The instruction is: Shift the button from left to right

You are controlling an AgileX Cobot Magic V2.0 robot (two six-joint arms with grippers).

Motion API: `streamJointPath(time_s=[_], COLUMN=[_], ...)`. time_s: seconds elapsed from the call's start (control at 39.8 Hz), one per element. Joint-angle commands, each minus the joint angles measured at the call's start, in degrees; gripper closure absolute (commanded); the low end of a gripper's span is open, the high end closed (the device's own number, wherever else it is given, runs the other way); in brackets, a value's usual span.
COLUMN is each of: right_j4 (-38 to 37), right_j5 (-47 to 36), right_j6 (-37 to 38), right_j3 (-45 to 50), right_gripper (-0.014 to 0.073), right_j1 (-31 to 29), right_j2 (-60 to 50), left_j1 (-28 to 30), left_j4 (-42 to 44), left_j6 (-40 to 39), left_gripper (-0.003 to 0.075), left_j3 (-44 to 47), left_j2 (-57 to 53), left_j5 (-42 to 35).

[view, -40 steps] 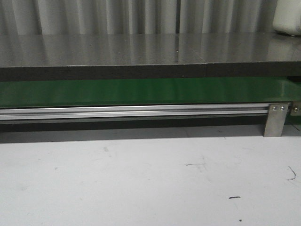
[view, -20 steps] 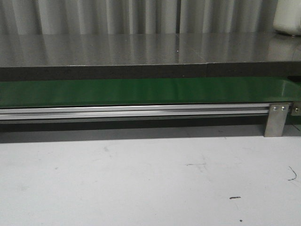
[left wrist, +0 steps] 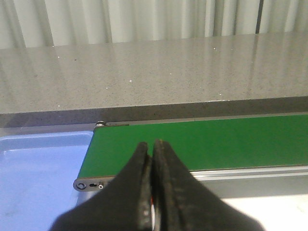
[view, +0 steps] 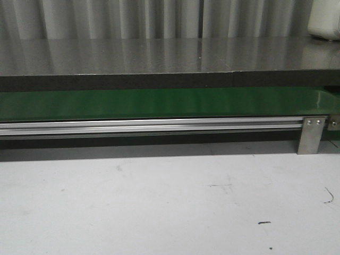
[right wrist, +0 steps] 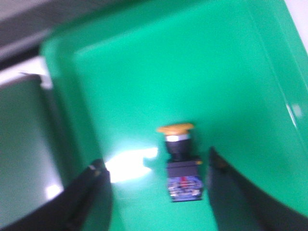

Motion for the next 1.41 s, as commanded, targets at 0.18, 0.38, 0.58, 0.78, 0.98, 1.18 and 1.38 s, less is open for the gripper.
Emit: streamJointPath(time_s=[0.18, 0.38, 0.58, 0.78, 0.98, 1.18, 1.38], right_j4=[0.79, 0.79, 0.97, 1.61, 1.61, 1.61, 1.61], right_j5=[2.48, 1.73, -5.00, -13.44, -19.91, -27.28, -28.85], right_j6=[-2.69, -3.26, -5.16, -5.99, -6.06, -6.06, -6.06], right_j3=[-1.62, 2.64, 15.41, 30.20, 44.04, 55.66, 62.64], right_gripper=[0.0562, 0.0662, 0.0662, 0.0662, 0.0662, 0.0662, 0.0662], right_j1=[8.77, 14.04, 18.05, 22.42, 23.64, 23.64, 23.64], right_j2=[-11.53, -17.88, -28.18, -39.94, -52.42, -67.41, -80.74], left_j1=[-0.44, -0.44, -0.44, -0.44, -0.44, -0.44, -0.44], left_j4=[-0.66, -0.66, -0.66, -0.66, -0.66, -0.66, -0.66], left_j6=[-0.25, -0.25, -0.25, -0.25, -0.25, -0.25, -0.25], left_gripper=[0.0741, 0.0741, 0.0741, 0.0741, 0.0741, 0.0741, 0.0741], left_j3=[-1.40, -1.40, -1.40, -1.40, -1.40, -1.40, -1.40], left_j2=[0.68, 0.68, 0.68, 0.68, 0.68, 0.68, 0.68], left_j5=[-4.71, -4.71, -4.71, -4.71, -4.71, -4.71, -4.71])
